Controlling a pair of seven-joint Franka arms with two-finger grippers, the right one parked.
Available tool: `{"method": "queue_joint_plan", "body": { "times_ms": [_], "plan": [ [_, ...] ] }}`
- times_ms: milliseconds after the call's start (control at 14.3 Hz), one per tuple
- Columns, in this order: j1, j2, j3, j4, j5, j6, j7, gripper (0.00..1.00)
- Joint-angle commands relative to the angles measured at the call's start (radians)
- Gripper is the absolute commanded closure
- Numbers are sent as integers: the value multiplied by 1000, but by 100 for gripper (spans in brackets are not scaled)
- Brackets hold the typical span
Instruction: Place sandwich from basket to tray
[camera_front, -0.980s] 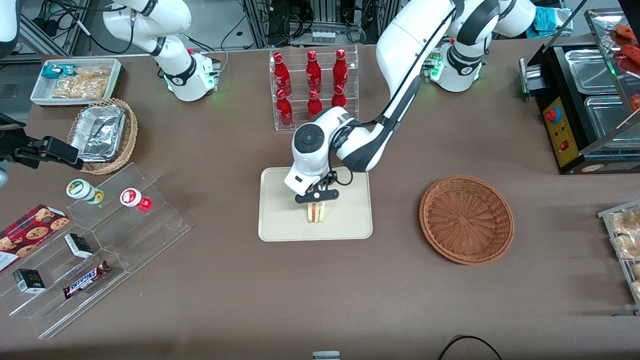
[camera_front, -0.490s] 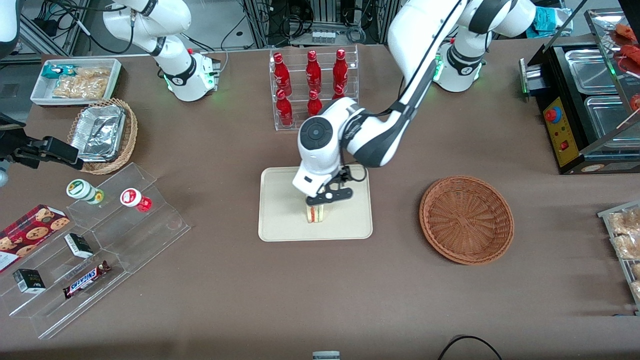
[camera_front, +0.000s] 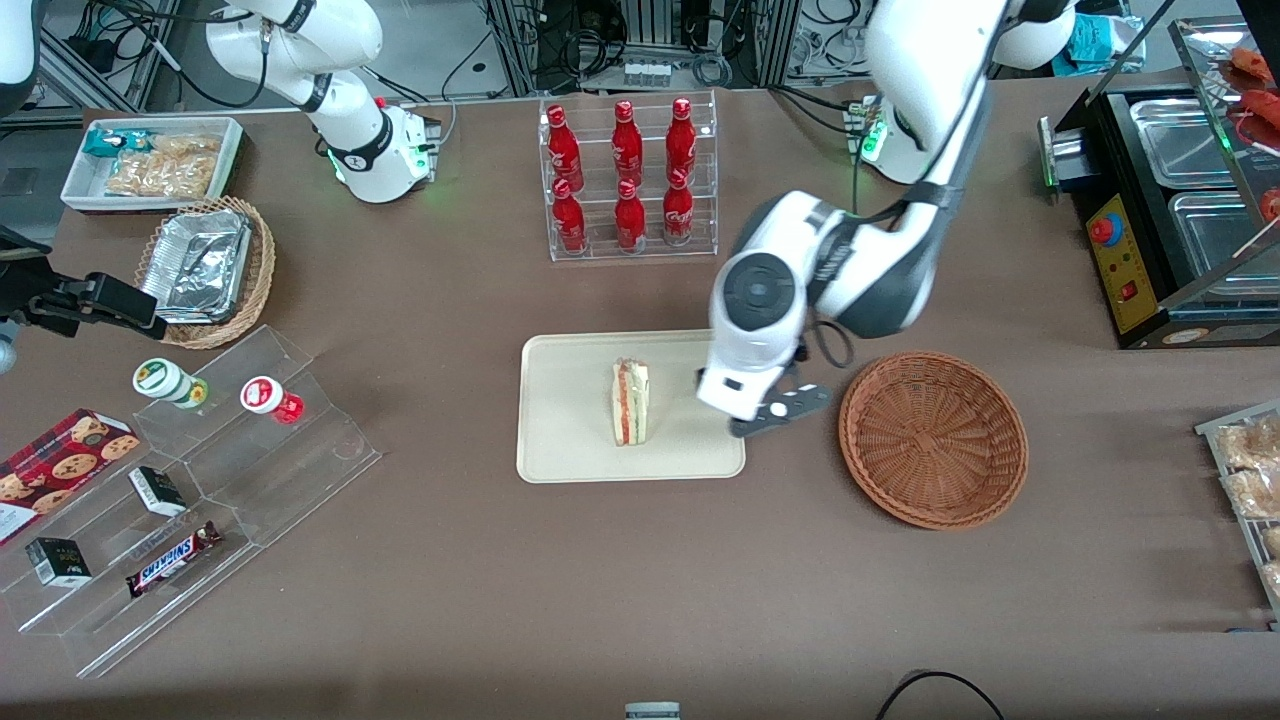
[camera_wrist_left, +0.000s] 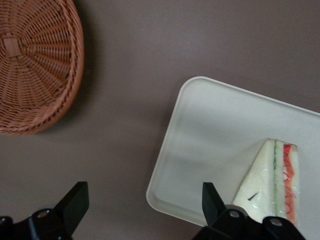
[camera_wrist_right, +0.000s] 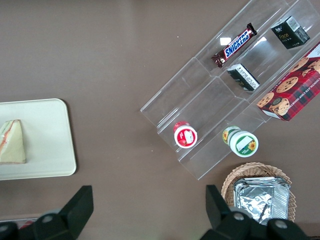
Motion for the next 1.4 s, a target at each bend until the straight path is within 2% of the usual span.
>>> {"method": "queue_joint_plan", "body": {
  "times_ms": [0, 210, 630, 840, 980, 1330],
  "plan": [
    [93, -170, -7, -171, -9, 0, 143, 0],
    [185, -294, -7, -267, -26, -35, 305, 0],
    [381, -454, -7, -269, -26, -242, 636, 0],
    [539, -499, -50, -233, -24, -328, 828, 0],
    [636, -503, -99, -150, -22, -398, 905, 0],
    [653, -503, -79, -42, -7, -414, 911, 0]
  ]
}}
